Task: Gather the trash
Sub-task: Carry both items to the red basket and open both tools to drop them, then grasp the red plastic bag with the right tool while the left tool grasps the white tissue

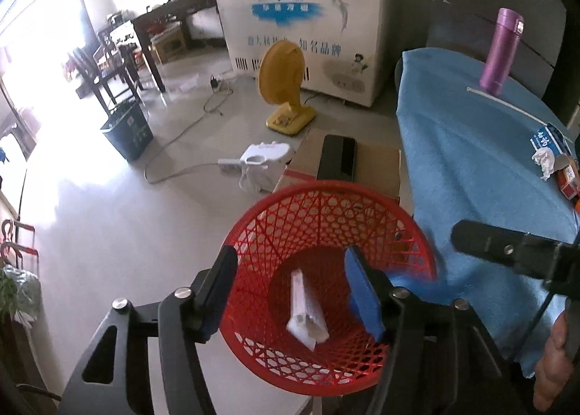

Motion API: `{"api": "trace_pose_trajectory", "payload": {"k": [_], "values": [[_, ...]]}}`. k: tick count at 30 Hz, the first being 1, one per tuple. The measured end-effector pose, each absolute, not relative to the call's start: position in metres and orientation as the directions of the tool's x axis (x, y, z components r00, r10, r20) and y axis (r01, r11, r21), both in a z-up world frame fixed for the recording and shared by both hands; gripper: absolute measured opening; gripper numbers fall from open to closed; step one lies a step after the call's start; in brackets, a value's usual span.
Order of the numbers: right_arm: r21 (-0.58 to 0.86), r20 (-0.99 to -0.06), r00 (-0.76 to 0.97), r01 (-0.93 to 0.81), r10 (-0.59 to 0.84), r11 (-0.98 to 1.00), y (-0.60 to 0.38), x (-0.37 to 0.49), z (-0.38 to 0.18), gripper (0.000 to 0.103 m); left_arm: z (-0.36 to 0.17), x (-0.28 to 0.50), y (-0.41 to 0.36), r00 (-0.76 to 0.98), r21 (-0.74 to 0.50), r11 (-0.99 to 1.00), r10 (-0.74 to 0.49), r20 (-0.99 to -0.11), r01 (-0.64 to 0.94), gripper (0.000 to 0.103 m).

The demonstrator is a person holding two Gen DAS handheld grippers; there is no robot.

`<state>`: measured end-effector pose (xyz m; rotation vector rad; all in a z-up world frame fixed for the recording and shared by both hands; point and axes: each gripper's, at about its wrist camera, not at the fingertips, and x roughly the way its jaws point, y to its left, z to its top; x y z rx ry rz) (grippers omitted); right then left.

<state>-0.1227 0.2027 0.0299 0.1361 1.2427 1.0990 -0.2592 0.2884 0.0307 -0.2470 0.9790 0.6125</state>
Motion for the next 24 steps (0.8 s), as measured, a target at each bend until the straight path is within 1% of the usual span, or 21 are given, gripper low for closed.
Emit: {"api": "trace_pose_trajectory", "payload": {"k": [4,9,17,24], "values": [[0.638,-0.660,-0.050,-0.565,0.750,0.523,0.190,-0.119,0.032,0.061,0.026,-0.260,0.291,0.394,0.066,0.801,0.362,-0.845,-0.595,0.063],[0.618,-0.654,0.020,-0.563,0.756,0.549,0.158,-0.121,0.042,0.061,0.024,-0.256,0.284,0.400,0.042,0.809,0.335,-0.853,-0.587,0.063],[0.595,-0.644,0.137,-0.529,0.753,0.605,0.099,-0.114,0.056,0.061,0.034,-0.230,0.239,0.447,0.044,0.876,0.288,-0.847,-0.480,0.063],[0.581,-0.622,0.286,-0.456,0.729,0.674,0.017,-0.102,0.076,0.061,0.054,-0.197,0.184,0.501,0.066,0.932,0.250,-0.829,-0.356,0.063]]}}
